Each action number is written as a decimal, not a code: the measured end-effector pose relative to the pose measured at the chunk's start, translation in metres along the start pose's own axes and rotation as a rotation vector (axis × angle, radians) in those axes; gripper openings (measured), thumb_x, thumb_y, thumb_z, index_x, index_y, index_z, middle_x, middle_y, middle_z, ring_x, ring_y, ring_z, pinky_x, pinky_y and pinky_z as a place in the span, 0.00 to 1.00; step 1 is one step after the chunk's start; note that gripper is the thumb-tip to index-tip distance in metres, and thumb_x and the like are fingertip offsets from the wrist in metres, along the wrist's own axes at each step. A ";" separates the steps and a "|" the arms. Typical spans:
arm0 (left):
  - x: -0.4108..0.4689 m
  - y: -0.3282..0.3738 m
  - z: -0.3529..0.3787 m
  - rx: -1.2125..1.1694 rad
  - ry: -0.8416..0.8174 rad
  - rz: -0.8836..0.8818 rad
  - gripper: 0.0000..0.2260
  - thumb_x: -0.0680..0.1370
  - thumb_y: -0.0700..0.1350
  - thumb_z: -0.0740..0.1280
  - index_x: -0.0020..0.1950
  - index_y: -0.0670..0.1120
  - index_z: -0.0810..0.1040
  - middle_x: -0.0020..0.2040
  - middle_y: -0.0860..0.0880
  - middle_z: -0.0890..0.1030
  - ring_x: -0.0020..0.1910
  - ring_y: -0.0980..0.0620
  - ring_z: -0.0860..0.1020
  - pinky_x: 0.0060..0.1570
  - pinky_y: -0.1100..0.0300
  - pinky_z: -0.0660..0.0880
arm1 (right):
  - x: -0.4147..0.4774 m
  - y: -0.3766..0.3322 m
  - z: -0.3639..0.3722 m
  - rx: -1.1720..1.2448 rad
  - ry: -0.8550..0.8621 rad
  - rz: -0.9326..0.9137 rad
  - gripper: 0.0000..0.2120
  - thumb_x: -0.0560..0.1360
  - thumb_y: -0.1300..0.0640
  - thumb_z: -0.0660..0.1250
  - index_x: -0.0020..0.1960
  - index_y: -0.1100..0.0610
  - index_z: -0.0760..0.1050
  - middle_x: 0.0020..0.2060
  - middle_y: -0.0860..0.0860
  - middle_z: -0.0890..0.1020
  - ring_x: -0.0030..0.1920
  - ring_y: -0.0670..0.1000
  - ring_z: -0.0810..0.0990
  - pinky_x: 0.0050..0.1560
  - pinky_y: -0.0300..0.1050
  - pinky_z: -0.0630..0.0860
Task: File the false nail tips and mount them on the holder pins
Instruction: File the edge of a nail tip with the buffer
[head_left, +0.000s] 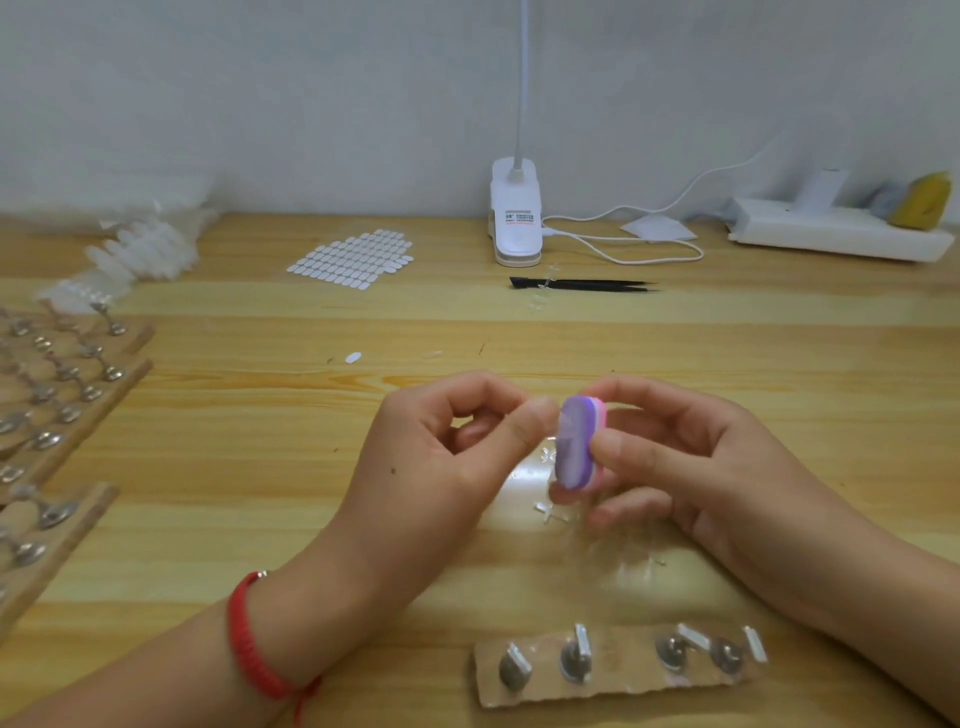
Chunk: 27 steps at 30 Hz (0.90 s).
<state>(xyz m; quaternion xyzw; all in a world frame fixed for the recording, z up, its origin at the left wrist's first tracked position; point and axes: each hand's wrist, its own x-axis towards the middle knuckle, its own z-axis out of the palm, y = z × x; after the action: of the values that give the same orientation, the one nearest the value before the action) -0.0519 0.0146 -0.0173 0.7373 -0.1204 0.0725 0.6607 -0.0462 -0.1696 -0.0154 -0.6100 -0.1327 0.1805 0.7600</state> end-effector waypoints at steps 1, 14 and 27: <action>0.000 0.000 0.000 -0.014 -0.019 -0.019 0.10 0.69 0.49 0.71 0.35 0.43 0.80 0.27 0.37 0.62 0.28 0.50 0.61 0.29 0.65 0.61 | 0.000 0.001 0.000 0.009 -0.005 -0.006 0.18 0.62 0.50 0.80 0.50 0.51 0.83 0.43 0.58 0.85 0.40 0.55 0.86 0.38 0.41 0.81; 0.000 0.007 -0.001 -0.121 -0.081 -0.092 0.10 0.69 0.48 0.73 0.29 0.47 0.79 0.23 0.55 0.59 0.24 0.59 0.58 0.25 0.73 0.59 | -0.001 -0.001 0.001 0.083 0.103 -0.039 0.10 0.64 0.57 0.78 0.45 0.50 0.84 0.44 0.58 0.86 0.44 0.56 0.86 0.36 0.40 0.80; -0.001 0.006 -0.002 -0.069 -0.137 -0.055 0.10 0.70 0.47 0.67 0.29 0.48 0.75 0.26 0.52 0.59 0.25 0.57 0.57 0.26 0.71 0.58 | -0.001 -0.001 0.005 -0.002 0.054 -0.022 0.12 0.65 0.55 0.79 0.48 0.50 0.84 0.42 0.57 0.86 0.37 0.51 0.85 0.34 0.40 0.80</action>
<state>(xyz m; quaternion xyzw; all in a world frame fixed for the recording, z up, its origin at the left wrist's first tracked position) -0.0543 0.0160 -0.0118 0.7205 -0.1472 -0.0005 0.6776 -0.0492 -0.1661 -0.0129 -0.6138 -0.1189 0.1556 0.7648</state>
